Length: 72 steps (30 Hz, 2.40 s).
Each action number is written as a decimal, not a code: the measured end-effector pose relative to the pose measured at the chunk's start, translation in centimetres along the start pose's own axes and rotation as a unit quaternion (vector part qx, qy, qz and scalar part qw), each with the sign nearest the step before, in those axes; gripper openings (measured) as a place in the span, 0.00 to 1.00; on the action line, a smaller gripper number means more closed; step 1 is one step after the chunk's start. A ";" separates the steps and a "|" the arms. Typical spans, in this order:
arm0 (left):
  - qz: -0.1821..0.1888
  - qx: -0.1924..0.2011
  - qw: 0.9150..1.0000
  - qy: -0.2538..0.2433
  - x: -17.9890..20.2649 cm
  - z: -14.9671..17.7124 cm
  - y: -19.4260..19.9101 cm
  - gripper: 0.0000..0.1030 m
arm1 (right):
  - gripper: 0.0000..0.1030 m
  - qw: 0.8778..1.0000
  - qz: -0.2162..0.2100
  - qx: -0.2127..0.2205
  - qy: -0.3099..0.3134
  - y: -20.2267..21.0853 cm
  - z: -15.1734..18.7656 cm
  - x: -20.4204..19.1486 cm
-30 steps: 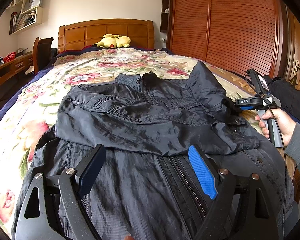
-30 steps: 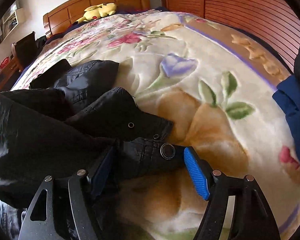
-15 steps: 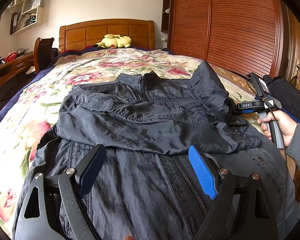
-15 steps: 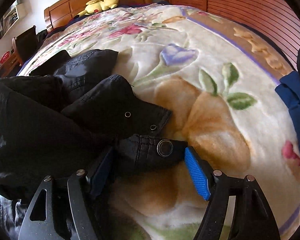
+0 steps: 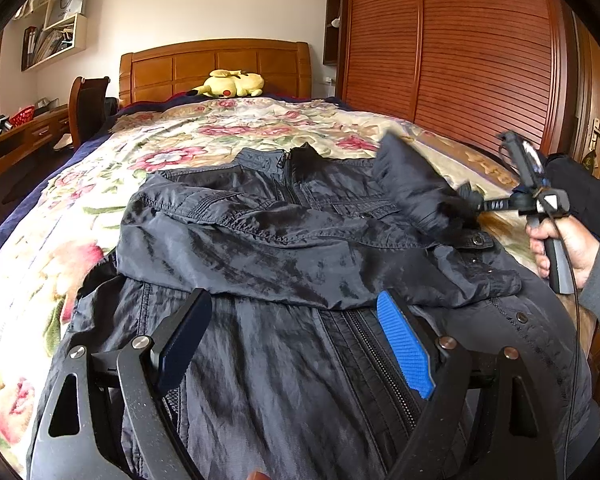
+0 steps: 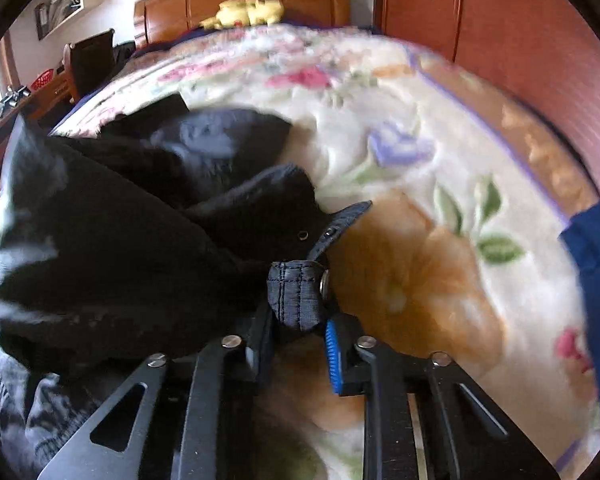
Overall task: Fold large clothes
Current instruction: 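Fold the side edge toward the zipper with the right gripper, release, then grasp the jacket side edge with the right gripper and fold it over the body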
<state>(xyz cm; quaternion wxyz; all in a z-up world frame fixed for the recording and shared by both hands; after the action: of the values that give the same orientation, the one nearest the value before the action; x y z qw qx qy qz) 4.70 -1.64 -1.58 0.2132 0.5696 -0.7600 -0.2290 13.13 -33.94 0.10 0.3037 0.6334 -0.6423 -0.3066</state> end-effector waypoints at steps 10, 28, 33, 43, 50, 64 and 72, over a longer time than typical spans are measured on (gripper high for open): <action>-0.012 0.019 1.000 0.014 -1.7 -0.2 1.7 0.83 | 0.17 0.989 -0.051 0.121 0.066 9.0 -2.0 -7.1; -0.060 0.047 0.995 0.059 -7.9 0.2 5.0 0.83 | 0.16 0.957 -0.174 0.112 0.202 12.4 1.5 -21.6; -0.074 0.044 0.994 0.070 -9.6 0.5 5.3 0.83 | 0.17 0.951 -0.201 0.084 0.220 11.4 1.8 -24.1; -0.087 0.041 0.993 0.073 -10.9 1.4 5.3 0.83 | 0.48 0.943 -0.231 0.107 0.215 13.0 1.6 -23.7; -0.089 0.041 0.993 0.070 -10.7 1.5 5.4 0.83 | 0.56 0.955 -0.192 0.122 0.188 12.0 -0.3 -21.9; -0.094 0.042 0.992 0.071 -10.9 1.6 5.6 0.83 | 0.56 0.963 -0.211 0.012 0.169 2.8 -2.9 -26.2; -0.099 0.046 0.991 0.073 -11.6 1.5 6.0 0.83 | 0.14 0.954 -0.203 -0.014 0.218 1.3 -2.9 -29.8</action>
<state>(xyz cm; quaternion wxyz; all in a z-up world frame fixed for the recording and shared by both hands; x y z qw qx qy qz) 2.22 11.21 0.04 0.2183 0.6667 -0.6917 -0.1715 14.98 -4.14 2.85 0.3764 0.7978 -0.4137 -0.2252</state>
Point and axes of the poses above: each gripper's, at about its wrist camera, not at the fingertips, and y roughly against the way its jaws point, x to its right, z to its underside, the point moved 1 cm from there along -y, roughly the way its jaws point, and after that the axes turned 3 degrees about -x, right-handed, at the moved point
